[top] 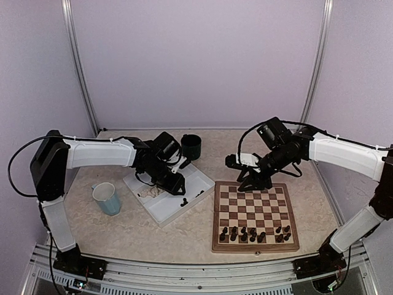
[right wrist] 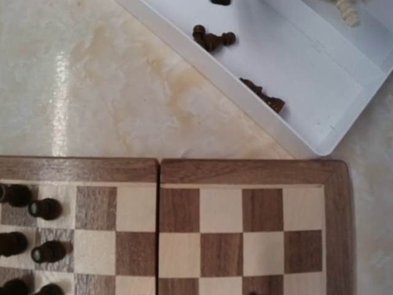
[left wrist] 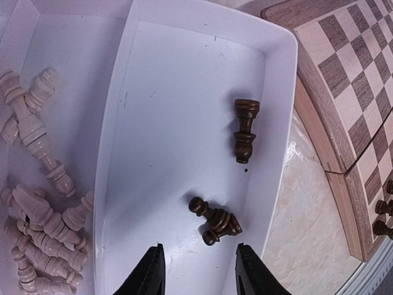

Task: Set up the chess pieces on the board
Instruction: Pick up the pawn from the storage box.

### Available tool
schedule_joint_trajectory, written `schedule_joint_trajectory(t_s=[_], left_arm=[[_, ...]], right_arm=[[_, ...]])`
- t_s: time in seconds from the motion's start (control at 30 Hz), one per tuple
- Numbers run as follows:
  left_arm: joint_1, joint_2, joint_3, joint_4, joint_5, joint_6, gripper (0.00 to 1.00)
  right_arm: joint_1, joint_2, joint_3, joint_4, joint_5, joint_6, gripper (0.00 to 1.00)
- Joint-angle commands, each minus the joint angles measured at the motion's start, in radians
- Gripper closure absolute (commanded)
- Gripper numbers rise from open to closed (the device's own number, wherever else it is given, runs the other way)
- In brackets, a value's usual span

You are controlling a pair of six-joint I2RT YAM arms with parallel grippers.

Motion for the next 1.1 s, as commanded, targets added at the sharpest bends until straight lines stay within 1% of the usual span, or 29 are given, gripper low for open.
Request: schedule_joint_trajectory(t_s=[0.0,0.3,0.53,0.67,0.8,0.87,1.0,1.03,1.07], left_arm=[[0.03,0.049,0.08,-0.046,0.055,0.042,0.61],[-0.011,0.129,0.121,-0.052,0.063,0.027,0.62],[-0.019,0.182,0.143,-0.062,-0.008,0.005,0.63],[-0.016,0.212,0.162,-0.065,-0.019,-0.009,0.69],[-0.016,0.234,0.17,-0.068,0.003,-0.01,0.81],[-0.016,0.237,0.166,-0.073,0.003,-0.016,0.85],[-0.012,0.213,0.142,-0.069,-0.023,-0.025,0.84],[-0.009,0.2,0.135,-0.065,-0.03,-0.028,0.83],[-0.007,0.19,0.129,-0.059,-0.04,-0.03,0.8]], right_arm=[[-0.009,0.036,0.034,-0.006,-0.026,0.003,0.64],[-0.013,0.046,0.017,-0.003,-0.027,0.002,0.64],[-0.014,0.059,0.024,-0.003,-0.038,0.005,0.64],[-0.014,0.064,0.025,-0.003,-0.037,0.006,0.64],[-0.014,0.07,0.028,-0.004,-0.037,0.006,0.64],[-0.014,0.072,0.03,-0.006,-0.039,0.006,0.64],[-0.014,0.075,0.033,-0.005,-0.04,0.006,0.64],[-0.014,0.077,0.033,-0.004,-0.041,0.006,0.64],[-0.015,0.08,0.034,-0.005,-0.043,0.006,0.64]])
